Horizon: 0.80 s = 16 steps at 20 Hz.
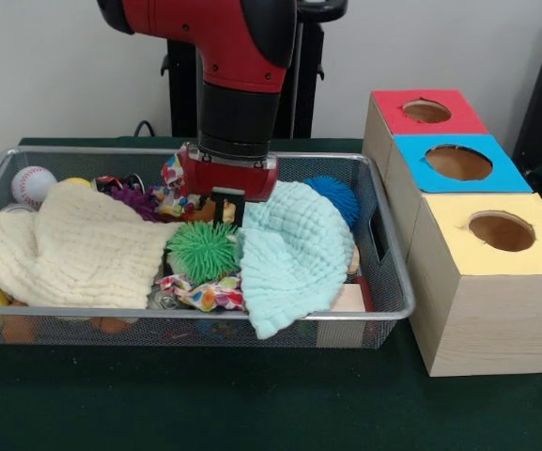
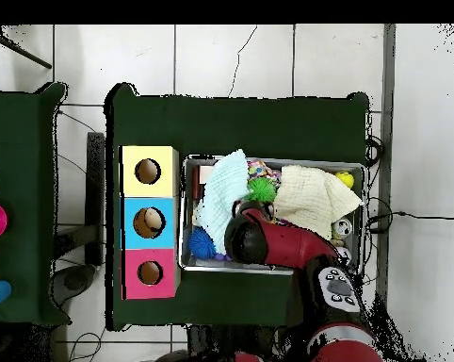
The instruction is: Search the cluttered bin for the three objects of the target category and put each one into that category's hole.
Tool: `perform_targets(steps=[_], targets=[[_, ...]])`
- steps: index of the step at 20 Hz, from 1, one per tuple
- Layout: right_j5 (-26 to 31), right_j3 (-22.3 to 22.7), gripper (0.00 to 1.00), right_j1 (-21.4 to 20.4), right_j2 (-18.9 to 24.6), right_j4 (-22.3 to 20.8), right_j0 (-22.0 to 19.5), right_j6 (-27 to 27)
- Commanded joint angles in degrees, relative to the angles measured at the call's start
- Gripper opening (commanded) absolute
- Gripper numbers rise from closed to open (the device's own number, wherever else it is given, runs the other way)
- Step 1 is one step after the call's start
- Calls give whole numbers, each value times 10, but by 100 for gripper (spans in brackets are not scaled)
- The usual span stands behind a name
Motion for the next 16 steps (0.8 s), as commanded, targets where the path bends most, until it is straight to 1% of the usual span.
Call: perform_targets(steps=[1, 3, 4, 5, 6, 8, 11, 14, 16], targets=[[11, -37, 0, 15, 2, -11, 26, 62], [22, -30, 0, -3, -26, -3, 44, 71], [27, -25, 0, -16, -47, -2, 54, 75], [33, -20, 0, -24, -56, 0, 58, 76], [45, -14, 0, -36, -79, 1, 70, 79], [71, 4, 0, -48, -124, 17, 95, 99], [93, 25, 0, -56, -163, 31, 116, 116], [106, 44, 0, -67, -165, 38, 114, 119], [126, 51, 0, -77, -168, 43, 117, 119]])
